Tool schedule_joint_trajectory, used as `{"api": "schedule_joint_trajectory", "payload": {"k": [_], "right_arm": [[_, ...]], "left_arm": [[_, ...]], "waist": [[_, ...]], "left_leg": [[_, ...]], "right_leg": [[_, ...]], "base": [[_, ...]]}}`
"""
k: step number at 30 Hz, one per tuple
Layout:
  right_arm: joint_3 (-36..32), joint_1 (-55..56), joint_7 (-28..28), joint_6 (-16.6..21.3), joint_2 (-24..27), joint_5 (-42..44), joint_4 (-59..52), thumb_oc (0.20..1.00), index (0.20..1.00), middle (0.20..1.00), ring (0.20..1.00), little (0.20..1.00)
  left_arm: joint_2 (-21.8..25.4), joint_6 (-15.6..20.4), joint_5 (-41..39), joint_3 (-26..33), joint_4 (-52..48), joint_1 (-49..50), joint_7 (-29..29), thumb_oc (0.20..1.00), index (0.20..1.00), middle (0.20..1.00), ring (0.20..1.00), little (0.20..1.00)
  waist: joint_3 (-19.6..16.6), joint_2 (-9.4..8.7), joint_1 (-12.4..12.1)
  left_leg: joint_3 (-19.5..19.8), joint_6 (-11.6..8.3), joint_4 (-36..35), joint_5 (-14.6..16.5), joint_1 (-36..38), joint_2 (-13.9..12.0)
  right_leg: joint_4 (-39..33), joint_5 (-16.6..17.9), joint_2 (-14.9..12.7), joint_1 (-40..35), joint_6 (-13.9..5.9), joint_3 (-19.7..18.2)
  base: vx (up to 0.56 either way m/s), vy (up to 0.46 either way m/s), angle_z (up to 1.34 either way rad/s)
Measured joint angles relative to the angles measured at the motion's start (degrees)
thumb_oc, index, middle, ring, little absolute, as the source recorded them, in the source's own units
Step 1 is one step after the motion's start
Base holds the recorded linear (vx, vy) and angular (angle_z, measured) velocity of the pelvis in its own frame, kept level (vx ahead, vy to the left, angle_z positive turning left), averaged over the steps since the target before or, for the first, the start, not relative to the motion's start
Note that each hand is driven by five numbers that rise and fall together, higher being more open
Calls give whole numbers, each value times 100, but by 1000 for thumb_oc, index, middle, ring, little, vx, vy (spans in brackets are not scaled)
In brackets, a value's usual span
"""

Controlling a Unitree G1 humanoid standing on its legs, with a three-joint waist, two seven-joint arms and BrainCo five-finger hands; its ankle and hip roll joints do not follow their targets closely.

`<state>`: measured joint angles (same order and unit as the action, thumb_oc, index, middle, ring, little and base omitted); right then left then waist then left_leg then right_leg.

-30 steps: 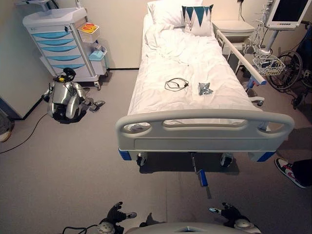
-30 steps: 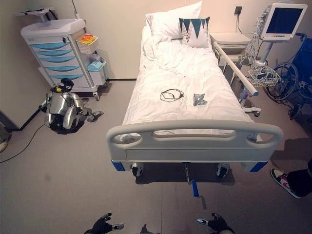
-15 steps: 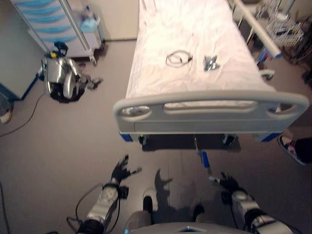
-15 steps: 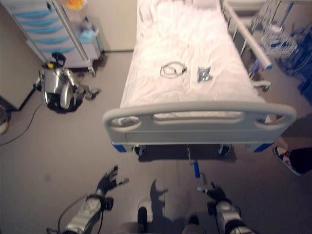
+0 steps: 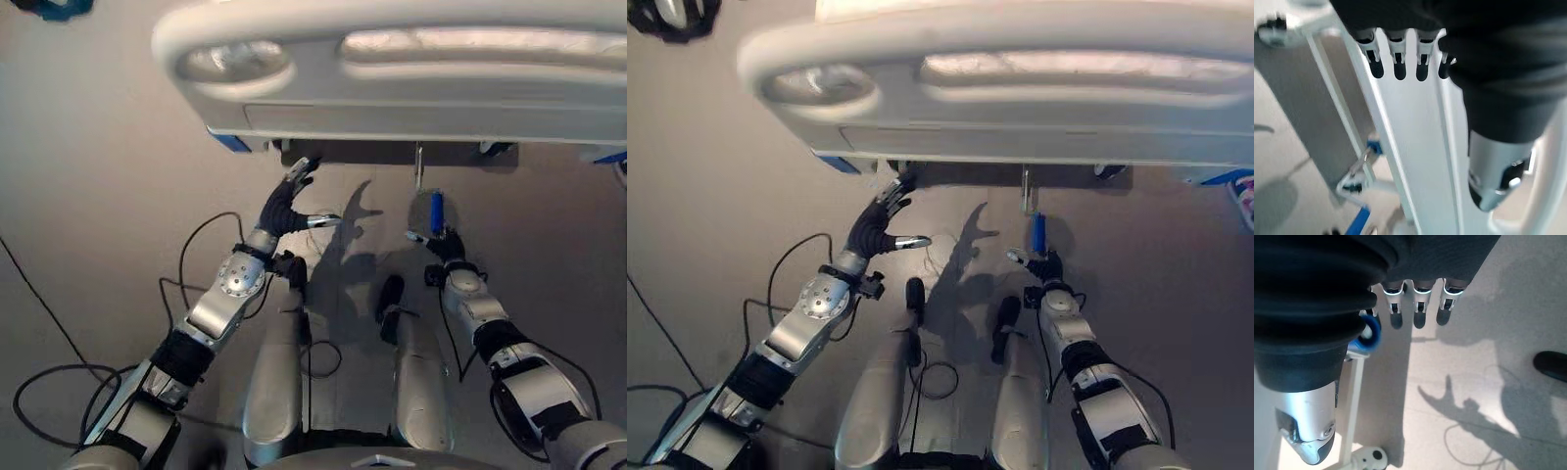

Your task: Raise the hospital bed

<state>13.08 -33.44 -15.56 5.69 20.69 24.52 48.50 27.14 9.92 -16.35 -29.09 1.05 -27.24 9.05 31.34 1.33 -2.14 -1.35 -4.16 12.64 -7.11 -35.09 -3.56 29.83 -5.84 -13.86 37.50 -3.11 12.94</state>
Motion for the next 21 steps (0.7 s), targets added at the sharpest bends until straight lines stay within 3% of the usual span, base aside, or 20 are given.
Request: {"api": "schedule_joint_trajectory", "payload": {"k": [4,12,21], "right_arm": [[3,-71,-161,94,133,237,-507,1000,1000,1000,1000,1000],[138,-751,-433,95,333,443,-366,1000,1000,1000,1000,1000],[132,-1237,-627,97,393,805,-369,1000,1000,1000,1000,1000]], "left_arm": [[-87,-20,-17,10,-381,-12,150,1000,1000,1000,1000,1000],[-148,1,-50,57,-715,-167,456,1000,1000,1000,1000,1000],[-107,-12,-73,116,-784,-229,717,1000,1000,1000,1000,1000]], "waist": [[15,-47,9],[10,-92,163],[14,-118,192]], "left_leg": [[14,-11,51,-58,-430,-12],[83,-8,88,-164,-1098,-10],[126,-7,78,-169,-1455,9]], "right_leg": [[244,-68,-26,549,77,-33],[310,-5,-28,1207,132,-15],[242,20,-30,1506,105,23]], "base": [[-36,-7,1],[-10,-1,1],[19,11,1]]}}
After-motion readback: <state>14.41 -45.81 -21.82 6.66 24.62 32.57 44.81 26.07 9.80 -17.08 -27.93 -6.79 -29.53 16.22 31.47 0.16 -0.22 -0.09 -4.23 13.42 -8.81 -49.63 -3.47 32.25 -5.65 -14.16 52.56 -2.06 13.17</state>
